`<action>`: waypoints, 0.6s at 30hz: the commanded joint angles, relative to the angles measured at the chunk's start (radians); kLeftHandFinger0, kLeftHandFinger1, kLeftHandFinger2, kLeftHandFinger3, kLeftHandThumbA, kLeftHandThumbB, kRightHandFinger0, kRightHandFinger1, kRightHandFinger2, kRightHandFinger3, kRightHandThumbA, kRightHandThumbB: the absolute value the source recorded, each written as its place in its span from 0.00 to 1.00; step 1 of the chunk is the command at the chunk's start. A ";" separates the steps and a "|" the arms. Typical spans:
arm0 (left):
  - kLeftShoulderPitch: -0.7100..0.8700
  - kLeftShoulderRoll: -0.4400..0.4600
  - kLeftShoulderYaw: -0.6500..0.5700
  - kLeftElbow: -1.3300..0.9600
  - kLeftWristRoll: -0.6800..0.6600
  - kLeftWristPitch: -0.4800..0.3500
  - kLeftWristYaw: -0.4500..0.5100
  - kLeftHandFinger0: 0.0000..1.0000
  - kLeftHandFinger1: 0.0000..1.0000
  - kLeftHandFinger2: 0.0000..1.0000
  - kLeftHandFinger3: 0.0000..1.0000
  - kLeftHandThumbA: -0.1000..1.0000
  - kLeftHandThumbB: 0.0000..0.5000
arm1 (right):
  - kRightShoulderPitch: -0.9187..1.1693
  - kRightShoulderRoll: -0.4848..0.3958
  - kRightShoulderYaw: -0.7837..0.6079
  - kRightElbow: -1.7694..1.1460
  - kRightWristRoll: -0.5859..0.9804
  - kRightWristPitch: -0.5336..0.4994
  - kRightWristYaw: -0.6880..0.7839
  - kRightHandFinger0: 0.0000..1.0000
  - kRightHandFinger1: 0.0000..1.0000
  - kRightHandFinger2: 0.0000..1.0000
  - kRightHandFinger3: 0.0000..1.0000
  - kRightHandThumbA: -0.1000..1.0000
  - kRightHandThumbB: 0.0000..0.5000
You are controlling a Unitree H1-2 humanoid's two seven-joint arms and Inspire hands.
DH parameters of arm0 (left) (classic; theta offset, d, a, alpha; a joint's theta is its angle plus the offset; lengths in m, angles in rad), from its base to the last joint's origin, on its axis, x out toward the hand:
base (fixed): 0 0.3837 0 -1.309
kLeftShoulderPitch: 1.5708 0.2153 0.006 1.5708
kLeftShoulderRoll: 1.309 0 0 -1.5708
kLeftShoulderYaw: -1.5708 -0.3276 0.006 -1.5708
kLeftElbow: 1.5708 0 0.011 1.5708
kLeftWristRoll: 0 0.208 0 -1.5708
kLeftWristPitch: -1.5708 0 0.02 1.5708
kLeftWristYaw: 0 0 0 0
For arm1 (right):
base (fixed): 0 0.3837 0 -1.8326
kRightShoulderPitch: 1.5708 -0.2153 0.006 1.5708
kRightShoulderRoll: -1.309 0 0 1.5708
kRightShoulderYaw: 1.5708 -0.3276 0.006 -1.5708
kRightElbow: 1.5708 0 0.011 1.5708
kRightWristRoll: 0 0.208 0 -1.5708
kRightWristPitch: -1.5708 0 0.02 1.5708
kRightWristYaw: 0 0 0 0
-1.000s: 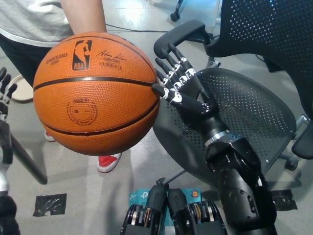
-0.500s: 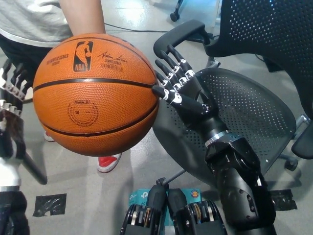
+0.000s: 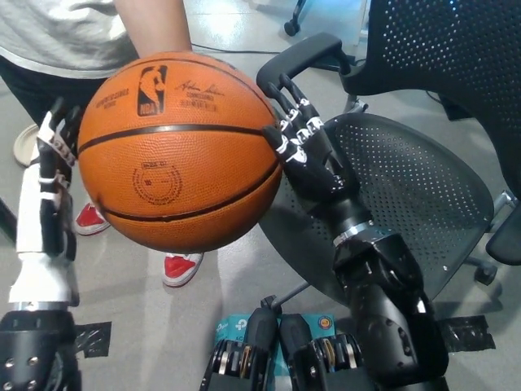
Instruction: The robot grabs the basketball from a person using both hands and then drops it on the black chair in the front
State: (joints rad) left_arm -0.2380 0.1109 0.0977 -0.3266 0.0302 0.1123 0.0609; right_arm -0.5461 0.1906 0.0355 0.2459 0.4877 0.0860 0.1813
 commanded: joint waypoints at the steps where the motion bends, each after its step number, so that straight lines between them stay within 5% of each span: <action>1: -0.055 -0.051 -0.092 0.030 0.058 0.005 -0.020 1.00 1.00 1.00 1.00 1.00 0.40 | -0.041 0.103 0.091 0.041 -0.122 -0.095 0.004 1.00 1.00 1.00 1.00 1.00 0.75; 10: -0.082 -0.099 -0.152 0.094 0.078 -0.026 0.002 1.00 1.00 1.00 1.00 1.00 0.31 | -0.038 0.174 0.132 0.110 -0.237 -0.233 -0.064 1.00 1.00 1.00 1.00 1.00 0.64; 18: -0.120 -0.106 -0.199 0.141 0.161 -0.012 0.040 1.00 1.00 1.00 1.00 1.00 0.27 | -0.055 0.166 0.187 0.134 -0.385 -0.284 -0.145 1.00 1.00 1.00 1.00 1.00 0.44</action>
State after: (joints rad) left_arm -0.3009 0.0644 0.0358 -0.2075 0.1546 0.0884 0.1988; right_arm -0.5267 0.2625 0.1096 0.3700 0.2246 -0.1683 0.0002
